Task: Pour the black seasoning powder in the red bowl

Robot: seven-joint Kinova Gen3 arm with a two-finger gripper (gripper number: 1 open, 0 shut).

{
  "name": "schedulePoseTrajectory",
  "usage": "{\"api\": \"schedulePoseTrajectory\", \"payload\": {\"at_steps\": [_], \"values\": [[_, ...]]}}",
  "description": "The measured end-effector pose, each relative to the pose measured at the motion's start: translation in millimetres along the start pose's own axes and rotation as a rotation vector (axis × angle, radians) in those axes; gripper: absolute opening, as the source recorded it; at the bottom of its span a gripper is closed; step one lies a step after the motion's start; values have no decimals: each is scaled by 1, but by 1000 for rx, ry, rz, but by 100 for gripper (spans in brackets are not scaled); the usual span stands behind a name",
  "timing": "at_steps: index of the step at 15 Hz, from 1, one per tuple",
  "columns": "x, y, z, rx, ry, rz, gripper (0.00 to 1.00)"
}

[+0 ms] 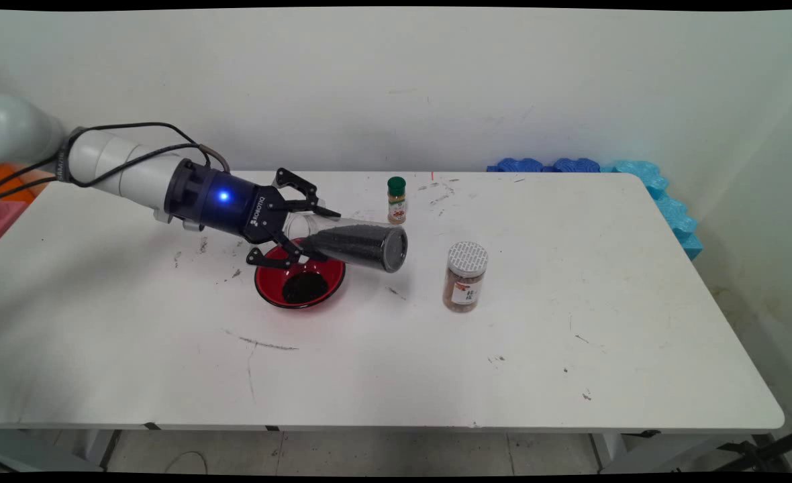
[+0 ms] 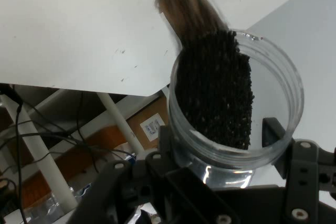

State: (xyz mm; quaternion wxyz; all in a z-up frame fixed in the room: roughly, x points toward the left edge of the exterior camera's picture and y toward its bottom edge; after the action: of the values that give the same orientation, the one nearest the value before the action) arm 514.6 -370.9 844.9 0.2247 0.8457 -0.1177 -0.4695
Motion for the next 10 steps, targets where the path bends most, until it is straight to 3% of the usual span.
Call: {"api": "schedulePoseTrajectory", "payload": {"at_steps": [10], "values": [[2,0,-1,-18,-6,-23,0]]}}
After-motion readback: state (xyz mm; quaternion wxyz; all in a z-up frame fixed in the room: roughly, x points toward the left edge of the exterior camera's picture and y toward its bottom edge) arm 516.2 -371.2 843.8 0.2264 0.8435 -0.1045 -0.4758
